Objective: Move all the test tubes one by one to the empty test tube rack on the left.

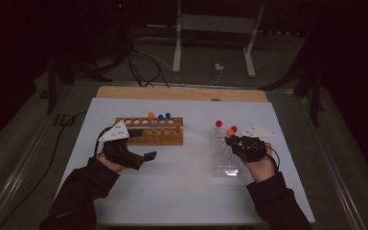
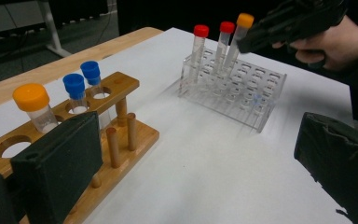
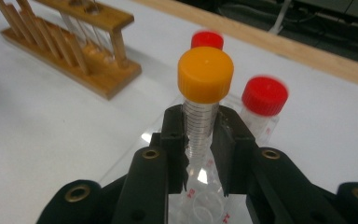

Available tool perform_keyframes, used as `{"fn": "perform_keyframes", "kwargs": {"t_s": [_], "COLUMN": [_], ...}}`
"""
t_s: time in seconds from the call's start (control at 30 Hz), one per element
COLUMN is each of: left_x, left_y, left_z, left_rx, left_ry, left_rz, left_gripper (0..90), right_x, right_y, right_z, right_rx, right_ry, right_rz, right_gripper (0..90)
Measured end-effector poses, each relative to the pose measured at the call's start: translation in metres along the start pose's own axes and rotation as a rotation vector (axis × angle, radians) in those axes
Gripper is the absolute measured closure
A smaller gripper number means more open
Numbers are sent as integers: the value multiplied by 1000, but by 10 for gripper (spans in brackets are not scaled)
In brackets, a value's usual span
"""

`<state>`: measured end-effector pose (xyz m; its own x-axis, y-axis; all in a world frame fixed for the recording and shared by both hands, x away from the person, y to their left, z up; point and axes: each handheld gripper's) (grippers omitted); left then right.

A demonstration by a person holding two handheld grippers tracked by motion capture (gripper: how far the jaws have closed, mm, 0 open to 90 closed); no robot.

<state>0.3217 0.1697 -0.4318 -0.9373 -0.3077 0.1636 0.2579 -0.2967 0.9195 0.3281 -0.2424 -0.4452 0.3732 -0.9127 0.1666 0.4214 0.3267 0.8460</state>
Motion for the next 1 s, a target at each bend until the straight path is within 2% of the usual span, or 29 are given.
{"fn": "perform_keyframes", "kwargs": {"t_s": [0.37, 0.47, 0.7, 1.0], "left_x": [3, 5, 9, 15], "left_y": [3, 5, 11, 16], "left_z": [-1, -1, -3, -12], "left_rx": [-4, -2, -7, -26], "left_ry": [-17, -23, -44, -81], "left_rz": [-4, -8, -14, -24], "left_gripper": [18, 18, 18, 18], "right_x": [-2, -5, -20, -51], "right_y": [17, 21, 27, 23], "right_z": [26, 33, 43, 40], "right_rx": [94, 117, 147, 120], "right_ry": [-14, -1, 80, 168], "right_rz": [21, 30, 44, 102], "right_gripper": [750, 750, 750, 750]}}
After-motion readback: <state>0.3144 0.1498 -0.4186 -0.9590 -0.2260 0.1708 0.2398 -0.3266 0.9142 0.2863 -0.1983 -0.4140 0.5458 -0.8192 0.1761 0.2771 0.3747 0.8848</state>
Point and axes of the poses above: each handheld gripper's, and its own axes: z roughly backward along the jaws, y roughly out of its top, x roughly to its right, and after that the axes turned 13 degrees about -y, right-handed
